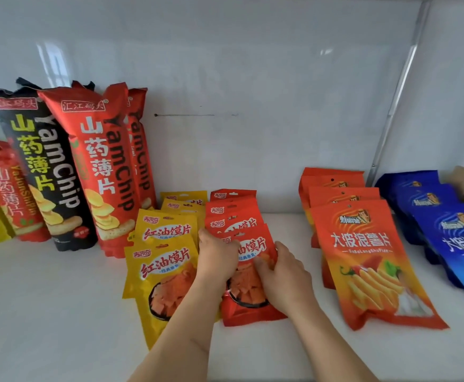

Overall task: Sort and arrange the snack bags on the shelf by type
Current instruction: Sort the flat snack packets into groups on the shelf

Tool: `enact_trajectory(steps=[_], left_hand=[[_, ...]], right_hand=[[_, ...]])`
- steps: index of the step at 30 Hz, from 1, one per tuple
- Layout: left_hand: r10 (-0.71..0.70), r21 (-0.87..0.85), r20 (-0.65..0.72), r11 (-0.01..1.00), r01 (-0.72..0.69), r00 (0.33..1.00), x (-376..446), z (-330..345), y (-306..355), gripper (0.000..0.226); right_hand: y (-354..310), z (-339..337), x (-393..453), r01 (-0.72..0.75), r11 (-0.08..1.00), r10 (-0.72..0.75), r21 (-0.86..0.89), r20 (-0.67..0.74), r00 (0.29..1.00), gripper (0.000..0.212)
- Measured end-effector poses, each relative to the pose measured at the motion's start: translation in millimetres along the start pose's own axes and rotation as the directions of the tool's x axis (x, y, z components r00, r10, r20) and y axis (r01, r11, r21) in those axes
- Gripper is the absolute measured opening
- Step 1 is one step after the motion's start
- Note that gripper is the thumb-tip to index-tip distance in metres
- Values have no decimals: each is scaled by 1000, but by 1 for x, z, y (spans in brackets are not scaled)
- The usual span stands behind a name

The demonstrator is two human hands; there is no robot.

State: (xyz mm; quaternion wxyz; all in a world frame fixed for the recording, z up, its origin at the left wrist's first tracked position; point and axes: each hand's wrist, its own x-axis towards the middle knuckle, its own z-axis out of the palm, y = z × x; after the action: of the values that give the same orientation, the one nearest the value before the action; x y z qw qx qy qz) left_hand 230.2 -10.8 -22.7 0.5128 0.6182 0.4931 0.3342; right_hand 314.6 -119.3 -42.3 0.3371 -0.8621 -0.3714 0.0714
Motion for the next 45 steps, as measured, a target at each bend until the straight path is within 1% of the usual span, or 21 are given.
enact_trajectory(steps=[2, 4, 8, 9, 10, 12, 13, 14, 15, 17, 20, 25, 26, 27, 30, 32, 35, 38, 42, 44, 45], left_hand=[[-53, -71, 13, 996, 54, 999, 1, 0, 6, 55], [-94, -97, 43, 990, 98, 995, 4, 0, 10, 53], [-93, -80, 104, 992, 102, 990, 13, 0, 19, 51], [-82, -60, 108, 994, 89, 991, 17, 2, 20, 54], [-76, -36, 104, 996, 80, 992, 26, 4, 18, 63], [-81, 30, 60, 996, 80, 995, 66, 16, -5, 94], [-90, 68, 40, 994, 87, 995, 84, 23, -17, 105], [-91, 100, 27, 991, 88, 995, 102, 31, -28, 110], [-89, 126, 23, 988, 85, 996, 106, 34, -31, 112], [-77, 159, 34, 985, 71, 996, 87, 26, -18, 109], [-72, 151, 50, 987, 64, 996, 65, 19, -4, 94], [-26, 182, 6, 983, 24, 1000, 90, 26, -17, 113], [-41, 153, 25, 988, 36, 999, 83, 23, -10, 109], [-47, 118, 41, 992, 42, 998, 69, 19, 3, 100], [-50, 72, 112, 996, 43, 992, 55, 12, 18, 65], [-28, 60, 141, 998, 19, 990, 58, 12, 18, 53], [-7, 54, 148, 999, -1, 989, 56, 13, 15, 48], [53, 32, 172, 998, -59, 984, 55, 15, 13, 42], [114, -4, 205, 993, -116, 972, 58, 16, 9, 36], [125, -13, 210, 992, -125, 970, 60, 16, 6, 35], [123, -11, 207, 992, -123, 971, 61, 15, 5, 33]], right_hand=[[0, 2, 1, -16, 1000, 16, -7, -12, 1000, 53], [-1, 5, 4, -30, 1000, 30, 6, -26, 999, 54], [-3, 6, 13, -62, 998, 62, 6, -36, 997, 58], [-4, 5, 16, -72, 997, 72, 3, -36, 997, 62], [-5, 4, 17, -86, 996, 86, 0, -36, 996, 66], [-4, 3, 20, -100, 995, 100, -5, -38, 994, 71], [-3, 4, 21, -100, 995, 100, -2, -35, 994, 71], [-1, 5, 23, -96, 995, 96, 2, -35, 995, 70], [1, 7, 24, -89, 996, 89, 4, -39, 995, 69], [4, 10, 25, -81, 997, 80, -3, -47, 996, 66], [5, 12, 25, -76, 997, 75, -8, -62, 995, 64], [2, 8, 22, -82, 997, 82, -1, -71, 994, 65], [2, 7, 21, -84, 996, 84, 3, -71, 994, 65], [1, 6, 21, -84, 996, 85, 8, -71, 994, 65], [-2, 5, 19, -96, 995, 97, 31, -47, 994, 66], [-7, -2, 23, -120, 989, 123, 82, -23, 992, 66], [-17, -13, 38, -164, 966, 159, 200, 45, 986, 70], [-24, -16, 50, -143, 939, 119, 313, 93, 989, 62], [-20, -14, 57, -112, 923, 72, 367, 120, 990, 65], [-19, -15, 58, -123, 918, 78, 378, 132, 988, 68], [-21, -17, 56, -130, 915, 83, 383, 136, 987, 65]])
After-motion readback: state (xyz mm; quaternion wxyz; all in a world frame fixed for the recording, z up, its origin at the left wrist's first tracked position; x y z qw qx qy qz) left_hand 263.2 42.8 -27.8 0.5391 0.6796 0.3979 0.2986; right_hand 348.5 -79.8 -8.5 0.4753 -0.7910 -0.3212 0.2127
